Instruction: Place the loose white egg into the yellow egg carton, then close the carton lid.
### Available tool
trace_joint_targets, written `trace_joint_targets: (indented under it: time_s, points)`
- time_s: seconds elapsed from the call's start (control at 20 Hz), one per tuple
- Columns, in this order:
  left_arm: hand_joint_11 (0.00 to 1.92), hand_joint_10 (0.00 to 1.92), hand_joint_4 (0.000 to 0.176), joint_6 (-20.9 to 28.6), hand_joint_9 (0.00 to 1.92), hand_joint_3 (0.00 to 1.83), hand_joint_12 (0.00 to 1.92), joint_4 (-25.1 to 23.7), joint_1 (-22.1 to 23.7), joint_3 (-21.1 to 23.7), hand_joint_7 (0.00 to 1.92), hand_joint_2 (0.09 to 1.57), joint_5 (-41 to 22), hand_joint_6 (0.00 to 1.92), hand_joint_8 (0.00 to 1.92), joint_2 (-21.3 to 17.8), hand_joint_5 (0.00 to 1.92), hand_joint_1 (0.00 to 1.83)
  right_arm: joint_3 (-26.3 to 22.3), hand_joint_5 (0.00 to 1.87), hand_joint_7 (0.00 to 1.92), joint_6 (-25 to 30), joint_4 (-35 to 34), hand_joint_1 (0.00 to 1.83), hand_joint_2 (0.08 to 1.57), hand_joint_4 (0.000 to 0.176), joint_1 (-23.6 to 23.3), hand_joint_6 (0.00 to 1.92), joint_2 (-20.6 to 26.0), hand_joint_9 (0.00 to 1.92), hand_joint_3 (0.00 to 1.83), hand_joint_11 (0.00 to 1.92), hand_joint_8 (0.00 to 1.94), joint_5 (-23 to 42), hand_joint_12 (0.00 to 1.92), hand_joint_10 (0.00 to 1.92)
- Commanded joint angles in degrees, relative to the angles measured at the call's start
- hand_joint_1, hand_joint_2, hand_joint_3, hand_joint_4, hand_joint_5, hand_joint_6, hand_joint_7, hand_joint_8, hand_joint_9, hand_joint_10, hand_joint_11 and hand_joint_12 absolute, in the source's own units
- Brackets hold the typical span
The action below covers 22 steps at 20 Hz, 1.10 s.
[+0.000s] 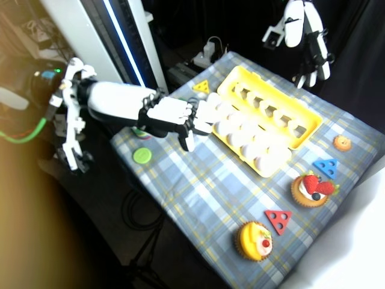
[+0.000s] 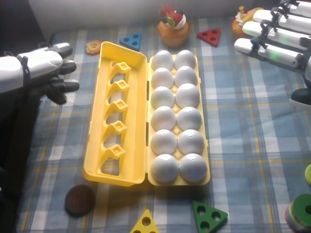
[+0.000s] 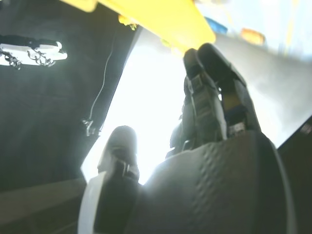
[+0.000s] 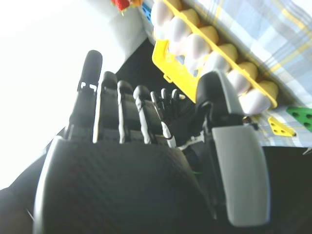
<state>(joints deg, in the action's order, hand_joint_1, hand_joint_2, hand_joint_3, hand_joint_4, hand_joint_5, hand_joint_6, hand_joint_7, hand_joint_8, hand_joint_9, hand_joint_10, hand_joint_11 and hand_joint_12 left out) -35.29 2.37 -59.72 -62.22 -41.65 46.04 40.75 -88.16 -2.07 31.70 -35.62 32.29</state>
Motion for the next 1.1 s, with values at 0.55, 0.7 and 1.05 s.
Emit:
trace_joint_targets:
  time_s: [0.55, 0.7, 1.05]
  points:
    - [0.48, 0.07, 0.000, 11.5, 0.67, 0.00, 1.17, -4.0, -3.9, -2.1, 0.08, 1.20, -6.9, 0.00, 0.01, 3.5, 0.00, 0.00, -0.4, 0.00, 0.00, -0.2, 0.7, 0.73, 1.35, 0.000, -0.4, 0.00, 1.3, 0.00, 0.00, 0.00, 0.00, 6.9, 0.52, 0.00]
    - [0.42, 0.05, 0.000, 12.7, 0.63, 0.01, 1.13, -5.4, -3.6, -2.5, 0.04, 1.23, -6.8, 0.00, 0.00, 4.3, 0.00, 0.00, -0.5, 0.00, 0.00, -0.2, 0.7, 0.72, 1.35, 0.000, -0.4, 0.00, 1.3, 0.00, 0.00, 0.00, 0.00, 6.9, 0.54, 0.00]
    - [0.41, 0.03, 0.000, 15.1, 0.62, 0.00, 1.12, -7.0, -3.0, -1.8, 0.00, 1.13, -12.4, 0.00, 0.00, 4.3, 0.00, 0.00, -0.4, 0.00, 0.00, -0.2, 0.3, 0.76, 1.34, 0.000, -0.4, 0.00, 1.4, 0.00, 0.00, 0.00, 0.00, 6.8, 0.23, 0.00]
